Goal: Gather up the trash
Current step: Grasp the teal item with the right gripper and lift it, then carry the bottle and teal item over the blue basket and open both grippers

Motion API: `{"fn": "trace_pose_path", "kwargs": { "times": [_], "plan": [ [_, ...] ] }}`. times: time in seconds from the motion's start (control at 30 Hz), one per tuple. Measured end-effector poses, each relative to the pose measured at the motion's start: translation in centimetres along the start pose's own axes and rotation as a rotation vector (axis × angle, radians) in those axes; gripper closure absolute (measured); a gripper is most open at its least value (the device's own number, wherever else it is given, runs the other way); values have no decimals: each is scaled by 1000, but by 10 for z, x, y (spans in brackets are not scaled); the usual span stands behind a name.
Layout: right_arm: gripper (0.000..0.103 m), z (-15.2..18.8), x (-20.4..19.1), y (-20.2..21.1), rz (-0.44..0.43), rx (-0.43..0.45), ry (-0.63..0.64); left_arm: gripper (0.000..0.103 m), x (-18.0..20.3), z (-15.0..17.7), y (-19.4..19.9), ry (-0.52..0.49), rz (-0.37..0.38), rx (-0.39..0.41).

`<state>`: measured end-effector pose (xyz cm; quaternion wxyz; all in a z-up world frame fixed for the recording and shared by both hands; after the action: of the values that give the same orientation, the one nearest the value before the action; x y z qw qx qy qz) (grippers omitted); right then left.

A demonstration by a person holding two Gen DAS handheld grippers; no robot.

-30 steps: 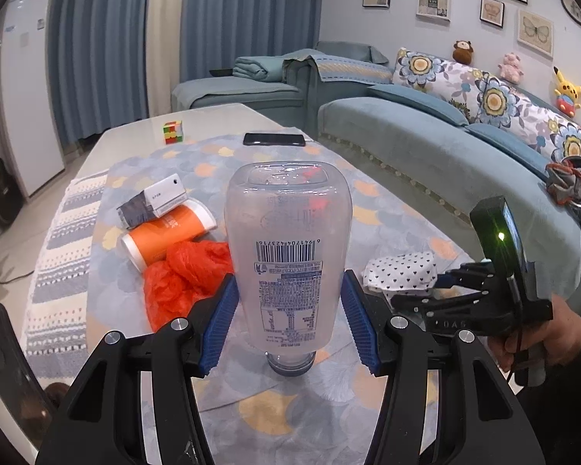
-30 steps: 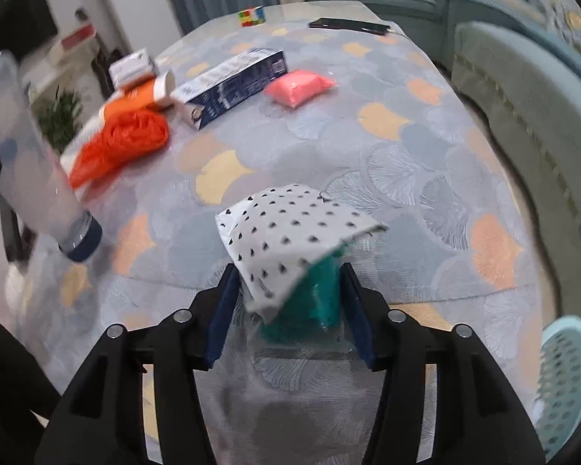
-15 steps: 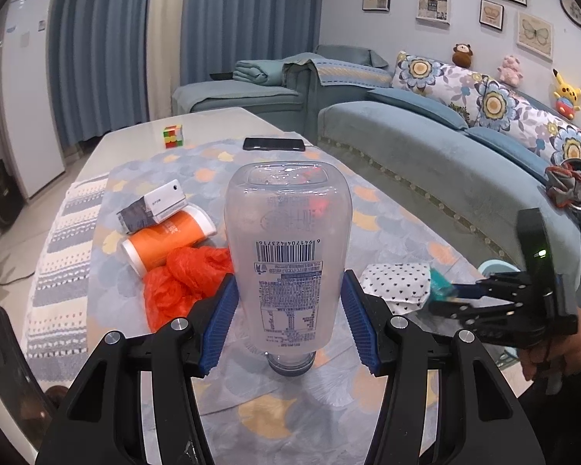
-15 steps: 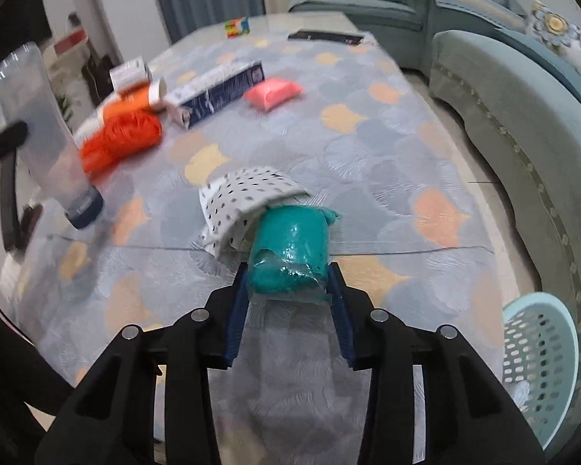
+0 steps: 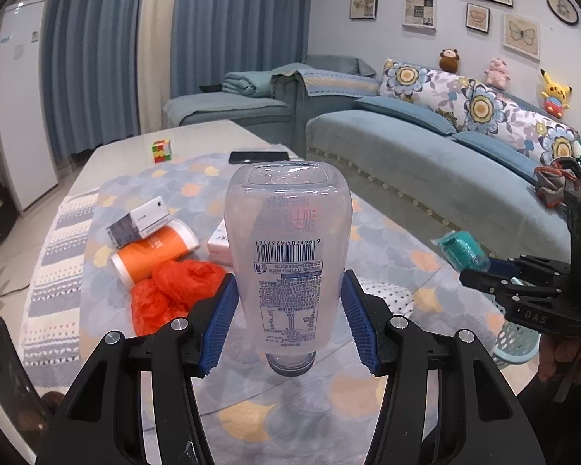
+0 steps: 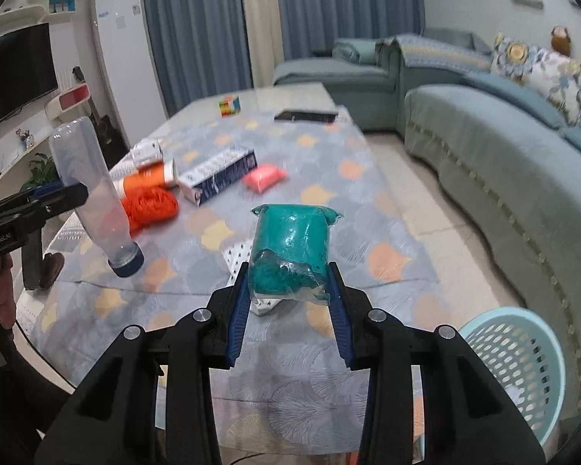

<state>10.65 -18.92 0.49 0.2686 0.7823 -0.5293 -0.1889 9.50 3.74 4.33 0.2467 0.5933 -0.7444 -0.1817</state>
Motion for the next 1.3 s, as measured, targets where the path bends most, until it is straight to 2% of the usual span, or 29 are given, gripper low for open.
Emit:
{"fn": "trace_pose_path", "kwargs": {
  "times": [0.17, 0.53, 0.73, 0.93, 1.1, 1.3],
  "plan": [
    [69, -2, -3, 13, 30, 42, 16, 50, 9, 2, 4, -11, 9, 4],
    [69, 0, 7, 29, 66, 56, -15, 50, 32, 7, 3, -40, 54, -6],
    [69, 12, 38, 55, 111, 73, -81, 50, 71, 5, -2, -77, 165, -17],
    [69, 43, 102, 92, 211, 72, -234, 50, 125, 6, -7, -123, 296, -28],
    [69, 72, 146, 109, 279, 48, -352, 50, 174, 14, -18, -176, 369, -48],
    [69, 95, 177, 120, 328, 32, -417, 50, 227, 24, -45, -160, 470, -102]
  ]
}}
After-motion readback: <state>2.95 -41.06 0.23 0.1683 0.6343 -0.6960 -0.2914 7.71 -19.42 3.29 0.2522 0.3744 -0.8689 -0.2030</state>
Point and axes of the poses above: each gripper's, at about its wrist camera, not at the fingertips, and y roughly against the way its jaws point, x to its right, z to its underside, the point moved 1 cm from there along -y, roughly the way its jaws point, and after that the axes turned 7 degrees about y, right-handed, at the moved point
